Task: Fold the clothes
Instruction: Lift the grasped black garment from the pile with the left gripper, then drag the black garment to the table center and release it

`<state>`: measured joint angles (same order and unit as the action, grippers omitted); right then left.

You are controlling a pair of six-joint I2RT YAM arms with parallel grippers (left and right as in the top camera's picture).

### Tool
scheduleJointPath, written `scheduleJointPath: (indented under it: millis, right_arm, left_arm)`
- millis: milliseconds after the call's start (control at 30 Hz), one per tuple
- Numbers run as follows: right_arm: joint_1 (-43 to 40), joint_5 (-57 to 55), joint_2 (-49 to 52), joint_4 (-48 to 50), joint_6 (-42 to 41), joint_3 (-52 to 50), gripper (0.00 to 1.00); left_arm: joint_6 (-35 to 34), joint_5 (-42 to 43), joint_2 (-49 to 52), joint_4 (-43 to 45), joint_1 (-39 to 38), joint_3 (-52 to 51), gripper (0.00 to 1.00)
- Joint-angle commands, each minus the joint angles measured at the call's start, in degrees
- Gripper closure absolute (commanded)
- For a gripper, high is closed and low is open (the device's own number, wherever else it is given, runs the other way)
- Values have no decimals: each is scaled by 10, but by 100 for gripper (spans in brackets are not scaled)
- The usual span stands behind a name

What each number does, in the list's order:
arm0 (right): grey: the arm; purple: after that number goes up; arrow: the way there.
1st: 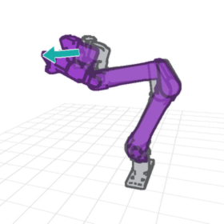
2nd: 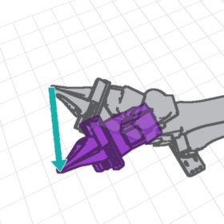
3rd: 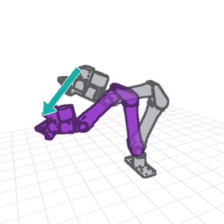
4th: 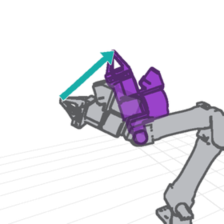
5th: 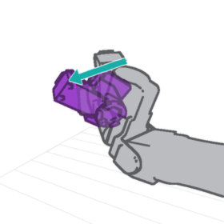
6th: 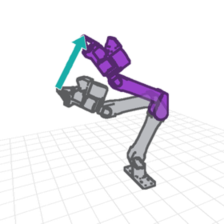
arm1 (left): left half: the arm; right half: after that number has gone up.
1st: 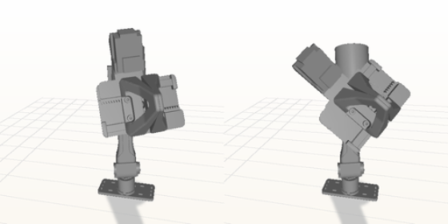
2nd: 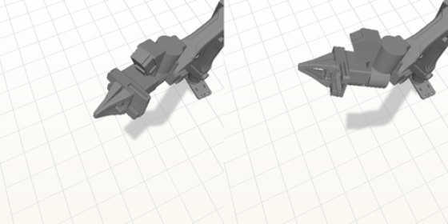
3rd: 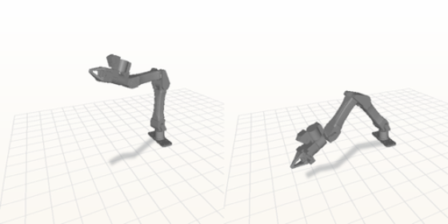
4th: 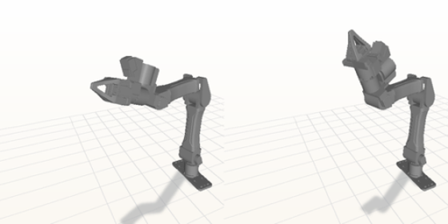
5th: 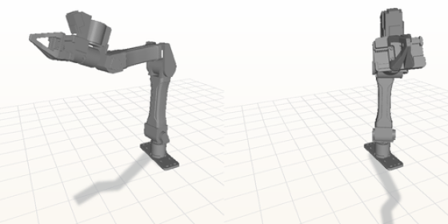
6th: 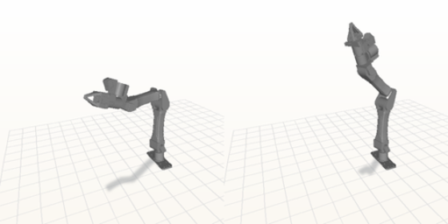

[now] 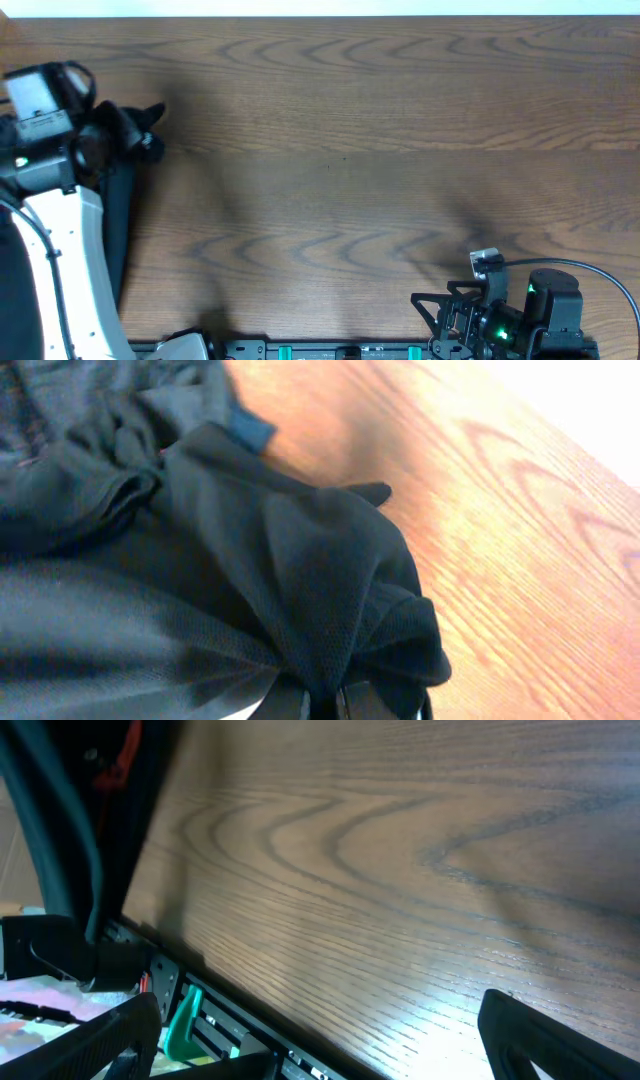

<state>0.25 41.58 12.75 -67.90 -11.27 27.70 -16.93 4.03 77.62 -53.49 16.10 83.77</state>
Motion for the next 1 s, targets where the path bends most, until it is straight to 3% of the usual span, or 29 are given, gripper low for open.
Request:
scheduleJointPath:
  millis: [0, 433, 833, 967]
  right_arm:
    - [6, 2, 0, -1, 11, 9, 1]
    - [6, 3, 0, -1, 10, 9, 1]
    - [6, 3, 0, -7, 10, 9, 1]
    - [6, 3, 0, -10, 10, 9, 1]
  left_arm:
    - [-3, -10, -5, 14, -37, 10, 94]
    - [-3, -17, 47, 94, -239, 10, 94]
    - [-31, -15, 260, 250, -474, 10, 94]
    - [-36, 21, 318, 314, -537, 10, 94]
